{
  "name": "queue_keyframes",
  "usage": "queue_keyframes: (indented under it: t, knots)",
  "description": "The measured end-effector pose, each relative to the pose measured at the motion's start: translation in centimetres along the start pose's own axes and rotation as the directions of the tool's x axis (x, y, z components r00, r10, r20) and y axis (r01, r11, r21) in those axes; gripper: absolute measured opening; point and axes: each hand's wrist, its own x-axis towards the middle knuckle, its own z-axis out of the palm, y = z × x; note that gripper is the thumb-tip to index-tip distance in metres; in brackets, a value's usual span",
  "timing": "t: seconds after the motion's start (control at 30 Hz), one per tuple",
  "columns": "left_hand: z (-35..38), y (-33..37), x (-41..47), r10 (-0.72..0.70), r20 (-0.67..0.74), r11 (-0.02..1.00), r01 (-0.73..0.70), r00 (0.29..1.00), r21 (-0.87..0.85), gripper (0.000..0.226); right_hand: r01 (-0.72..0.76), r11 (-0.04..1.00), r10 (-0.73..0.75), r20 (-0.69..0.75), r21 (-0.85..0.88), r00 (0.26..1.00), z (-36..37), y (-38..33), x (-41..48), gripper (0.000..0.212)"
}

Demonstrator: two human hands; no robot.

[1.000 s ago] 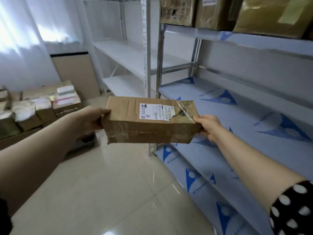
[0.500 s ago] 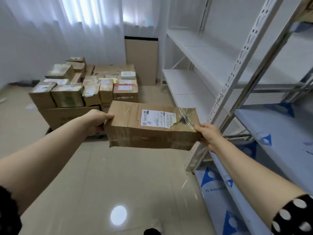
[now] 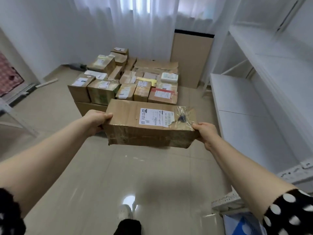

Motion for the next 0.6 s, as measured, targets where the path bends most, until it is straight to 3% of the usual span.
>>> queue_keyframes:
  t: [0.23,0.37,0.6]
  knots:
    - [-1.9,5.9,14.0,-0.044,-0.009,0.999,0.044,0.999,-0.015,0.031,-0.062,0.998,0.062,-0.028,0.013,0.998,9.7,-5.0,10.4,0.017]
    - [-4.0,10.4,21.3,-0.036,-0.011,0.999,0.036,0.999,0.018,0.038,-0.072,0.997,0.072,-0.016,0.007,0.997,14.8,-8.5,15.2,0.022]
    - [-1.5,15.9,29.7,-0.026,0.058,1.000,0.026,0.998,-0.001,0.042,-0.100,0.995,0.099,-0.076,-0.002,0.992,17.6,-12.8,22.3,0.022]
